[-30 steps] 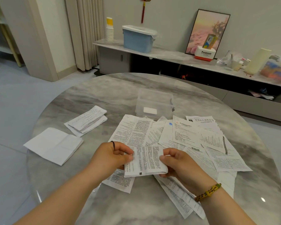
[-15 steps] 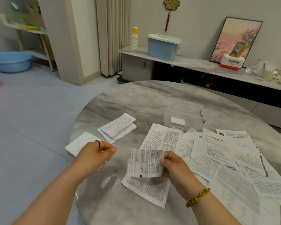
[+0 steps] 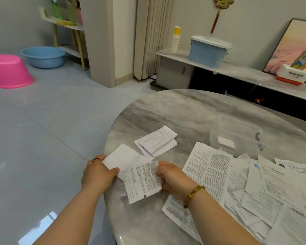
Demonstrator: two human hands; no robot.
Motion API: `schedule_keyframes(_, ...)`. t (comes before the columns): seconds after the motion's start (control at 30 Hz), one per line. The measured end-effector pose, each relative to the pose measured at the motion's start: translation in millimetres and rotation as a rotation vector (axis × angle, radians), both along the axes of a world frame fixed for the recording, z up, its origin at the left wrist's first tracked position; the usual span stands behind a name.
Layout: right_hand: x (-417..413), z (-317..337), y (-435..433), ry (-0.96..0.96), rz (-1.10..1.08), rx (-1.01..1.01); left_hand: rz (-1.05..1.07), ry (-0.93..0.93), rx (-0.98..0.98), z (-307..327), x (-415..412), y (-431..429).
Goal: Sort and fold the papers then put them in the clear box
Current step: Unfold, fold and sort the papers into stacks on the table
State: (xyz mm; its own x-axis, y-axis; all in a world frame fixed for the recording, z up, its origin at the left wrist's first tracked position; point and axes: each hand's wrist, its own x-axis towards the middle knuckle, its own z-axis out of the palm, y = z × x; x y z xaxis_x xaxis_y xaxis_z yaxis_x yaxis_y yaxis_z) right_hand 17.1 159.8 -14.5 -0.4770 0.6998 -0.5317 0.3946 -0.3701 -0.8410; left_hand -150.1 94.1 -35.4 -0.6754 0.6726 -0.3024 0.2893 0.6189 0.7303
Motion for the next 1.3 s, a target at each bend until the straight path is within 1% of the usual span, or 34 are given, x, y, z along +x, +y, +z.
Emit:
schedule_keyframes(0.07, -2, 0, 2, -0.035, 0.054, 0.018, 0.02, 0.012, 0.009, 1, 2, 0)
schedule_keyframes(0.13, -2, 2, 2, -0.07, 0.105, 0.044, 0.033, 0.092, 0.001, 5, 4, 0)
schedule_keyframes(0.2, -2, 4, 3, -0.088, 0.126, 0.054, 0.046, 0.162, 0.035, 9, 5, 1)
schedule_keyframes(0.23, -2, 4, 2, -0.089, 0.128, 0.06, 0.05, 0.16, 0.081, 11, 5, 1)
schedule_keyframes(0.3, -1, 3, 2, -0.083, 0.131, 0.068, 0.039, 0.09, 0.217, 15, 7, 2)
schedule_keyframes(0.37, -1, 1, 3, -0.076, 0.131, 0.069, -0.021, 0.037, 0.337, 18, 11, 3)
schedule_keyframes(0.47, 0, -4, 3, -0.052, 0.078, 0.07, -0.132, 0.088, 0.377, 18, 16, 1)
schedule_keyframes(0.53, 3, -6, 2, -0.009, -0.009, 0.05, -0.185, 0.164, 0.341, 16, 15, -1)
schedule_keyframes(0.6, 8, -9, 4, 0.034, -0.116, 0.038, -0.263, 0.25, 0.265, 14, 12, -3)
schedule_keyframes(0.67, 14, -11, 9, 0.061, -0.214, 0.042, -0.361, 0.327, 0.174, 14, 12, -6)
schedule_keyframes(0.77, 20, -10, 17, 0.144, -0.354, 0.034, -0.534, 0.499, 0.058, 14, 14, -9)
schedule_keyframes(0.83, 20, -4, 21, 0.179, -0.406, 0.028, -0.641, 0.534, -0.006, 14, 15, -9)
schedule_keyframes(0.93, 13, 8, 20, 0.087, -0.349, 0.043, -0.778, 0.525, -0.127, 16, 15, -11)
schedule_keyframes(1.03, 3, 10, 10, -0.02, -0.245, 0.084, -0.851, 0.499, -0.212, 19, 13, -15)
schedule_keyframes(1.13, -5, 0, 1, -0.127, -0.149, 0.194, -0.854, 0.487, -0.208, 20, 10, -17)
schedule_keyframes(1.3, -9, -5, -4, -0.206, -0.082, 0.315, -0.79, 0.449, -0.194, 20, 2, -20)
